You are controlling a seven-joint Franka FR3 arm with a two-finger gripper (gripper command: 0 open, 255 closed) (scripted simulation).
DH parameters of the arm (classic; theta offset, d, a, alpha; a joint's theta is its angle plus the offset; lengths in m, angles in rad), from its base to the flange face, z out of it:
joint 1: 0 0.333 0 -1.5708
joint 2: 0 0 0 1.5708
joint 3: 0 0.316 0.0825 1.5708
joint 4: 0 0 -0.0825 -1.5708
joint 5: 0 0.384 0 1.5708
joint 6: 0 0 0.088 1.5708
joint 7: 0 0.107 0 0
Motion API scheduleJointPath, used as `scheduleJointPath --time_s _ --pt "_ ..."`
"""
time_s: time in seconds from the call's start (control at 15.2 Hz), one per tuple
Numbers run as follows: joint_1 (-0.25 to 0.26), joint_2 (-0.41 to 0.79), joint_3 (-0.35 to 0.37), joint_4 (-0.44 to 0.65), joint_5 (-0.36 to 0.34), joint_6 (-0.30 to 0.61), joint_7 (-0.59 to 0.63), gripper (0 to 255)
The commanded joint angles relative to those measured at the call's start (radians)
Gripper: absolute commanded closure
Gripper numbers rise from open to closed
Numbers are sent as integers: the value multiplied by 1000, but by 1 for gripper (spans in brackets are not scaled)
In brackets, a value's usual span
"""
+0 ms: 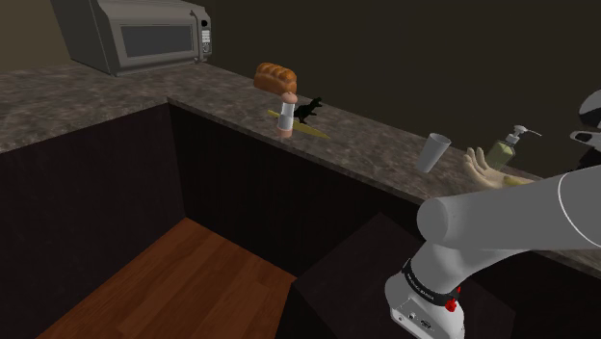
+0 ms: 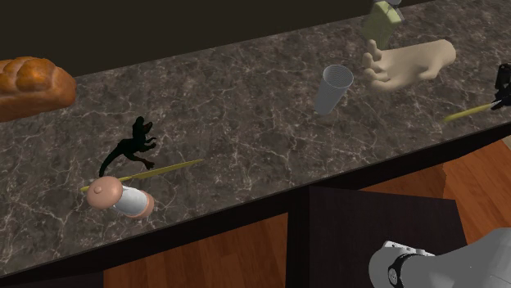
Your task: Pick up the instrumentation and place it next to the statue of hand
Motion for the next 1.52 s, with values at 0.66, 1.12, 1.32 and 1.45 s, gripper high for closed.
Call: scheduleJointPath --time_s 0.66,1.12,1.32,1.45 --pt "31 44 -103 -113 -30 168 11 255" --pt "72 91 -187 -165 -40 274 10 255" --pt "98 116 -231 -184 -41 322 7 255" --pt "127 139 -274 -199 -40 365 4 255"
